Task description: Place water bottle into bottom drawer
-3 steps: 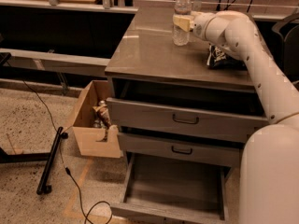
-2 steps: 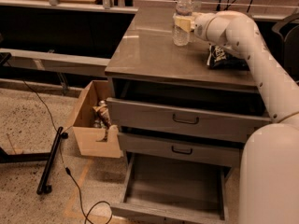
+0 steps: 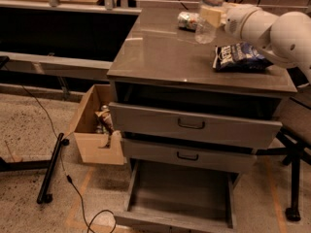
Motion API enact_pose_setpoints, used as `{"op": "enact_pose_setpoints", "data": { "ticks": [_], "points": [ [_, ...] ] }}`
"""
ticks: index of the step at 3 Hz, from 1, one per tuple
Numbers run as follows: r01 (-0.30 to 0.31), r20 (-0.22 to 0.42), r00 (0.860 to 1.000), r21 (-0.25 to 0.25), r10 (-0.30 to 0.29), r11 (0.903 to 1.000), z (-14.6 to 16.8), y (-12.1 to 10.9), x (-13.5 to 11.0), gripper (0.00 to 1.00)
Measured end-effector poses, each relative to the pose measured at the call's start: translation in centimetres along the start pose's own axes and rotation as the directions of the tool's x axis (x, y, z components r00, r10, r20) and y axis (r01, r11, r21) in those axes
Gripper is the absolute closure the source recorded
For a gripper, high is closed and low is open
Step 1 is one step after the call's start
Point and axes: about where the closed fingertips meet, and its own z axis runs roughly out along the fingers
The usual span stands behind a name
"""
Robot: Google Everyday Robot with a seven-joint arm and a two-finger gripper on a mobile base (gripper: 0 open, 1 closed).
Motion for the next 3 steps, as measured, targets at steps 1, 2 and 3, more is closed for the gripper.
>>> {"op": "enact_pose_setpoints", "data": {
  "ticks": [1, 2, 3],
  "points": [
    [-0.034, 0.011, 0.999, -0.015, 0.034, 0.9993, -4.5, 3.0, 1.2, 1.00],
    [-0.060, 0.008, 0.998, -0.041, 0.061, 0.9973, -6.6, 5.1, 2.1, 1.00],
    [-0.066, 0.014, 0.998, -0.065, 0.067, 0.9957, -6.4, 5.6, 1.5, 1.00]
  ]
}}
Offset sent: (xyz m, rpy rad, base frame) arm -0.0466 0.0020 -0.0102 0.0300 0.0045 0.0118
